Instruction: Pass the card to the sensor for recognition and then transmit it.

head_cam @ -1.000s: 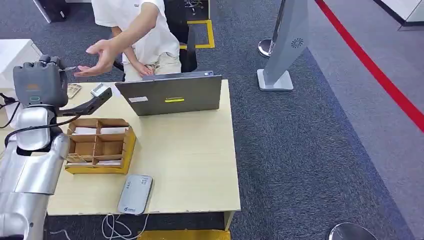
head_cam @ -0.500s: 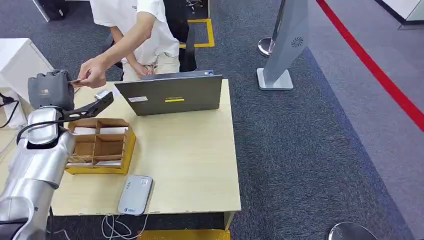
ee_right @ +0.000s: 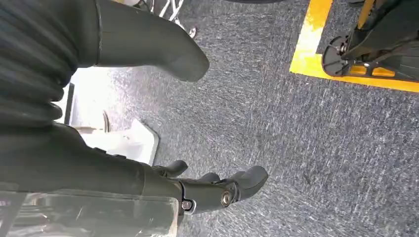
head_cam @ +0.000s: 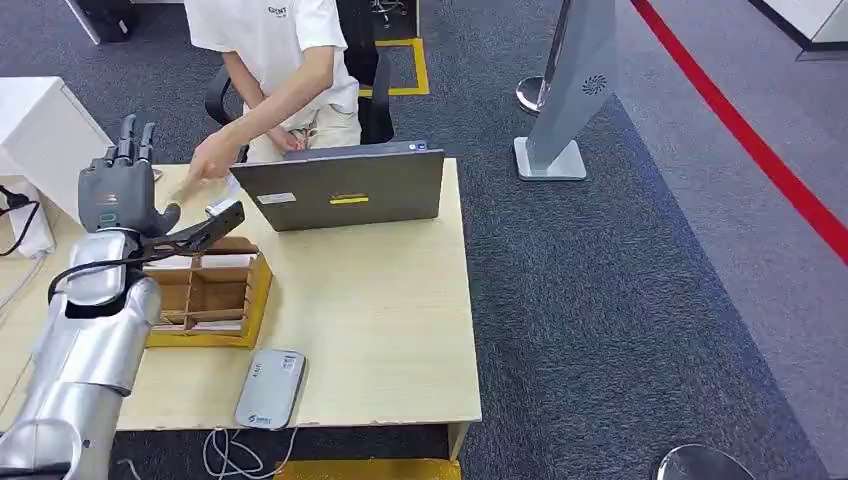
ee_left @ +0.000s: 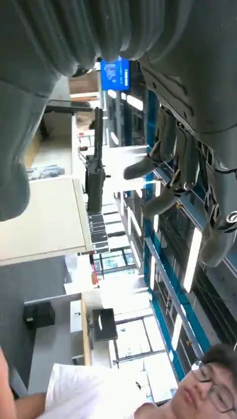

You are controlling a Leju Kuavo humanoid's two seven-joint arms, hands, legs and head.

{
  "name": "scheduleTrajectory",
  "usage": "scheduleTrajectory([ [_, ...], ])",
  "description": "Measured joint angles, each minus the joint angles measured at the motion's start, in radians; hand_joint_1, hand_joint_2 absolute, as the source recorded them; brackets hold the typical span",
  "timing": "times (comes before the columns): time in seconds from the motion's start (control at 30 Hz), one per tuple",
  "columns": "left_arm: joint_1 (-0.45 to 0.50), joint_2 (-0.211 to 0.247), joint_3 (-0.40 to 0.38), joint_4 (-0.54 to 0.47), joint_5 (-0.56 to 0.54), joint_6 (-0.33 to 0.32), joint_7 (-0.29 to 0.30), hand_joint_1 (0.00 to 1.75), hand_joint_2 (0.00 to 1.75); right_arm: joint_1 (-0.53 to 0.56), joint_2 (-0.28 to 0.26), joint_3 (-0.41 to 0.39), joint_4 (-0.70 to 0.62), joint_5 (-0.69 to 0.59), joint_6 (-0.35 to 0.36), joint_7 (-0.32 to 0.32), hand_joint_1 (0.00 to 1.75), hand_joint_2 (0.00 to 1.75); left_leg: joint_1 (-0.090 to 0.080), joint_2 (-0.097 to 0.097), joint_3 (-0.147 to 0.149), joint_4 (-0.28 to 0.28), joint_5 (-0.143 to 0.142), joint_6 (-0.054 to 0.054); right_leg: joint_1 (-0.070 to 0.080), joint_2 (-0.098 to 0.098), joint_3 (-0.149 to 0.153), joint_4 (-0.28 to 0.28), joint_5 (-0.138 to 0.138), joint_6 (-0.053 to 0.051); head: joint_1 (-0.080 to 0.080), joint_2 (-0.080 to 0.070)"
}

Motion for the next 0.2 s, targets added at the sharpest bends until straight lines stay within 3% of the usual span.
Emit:
scheduleTrajectory([
  [0.2, 0.181, -0.011, -0.006, -0.305, 0.045, -0.079, -0.019, 0.0, 1.75, 0.006, 0.0, -0.004, 0.0, -0.026, -0.012, -0.003, 0.0, 1.75, 0.0, 0.0, 0.0, 0.0, -0.001, 0.0, 0.0, 0.0, 0.0, 0.0, 0.0, 0.0, 0.0, 0.0],
])
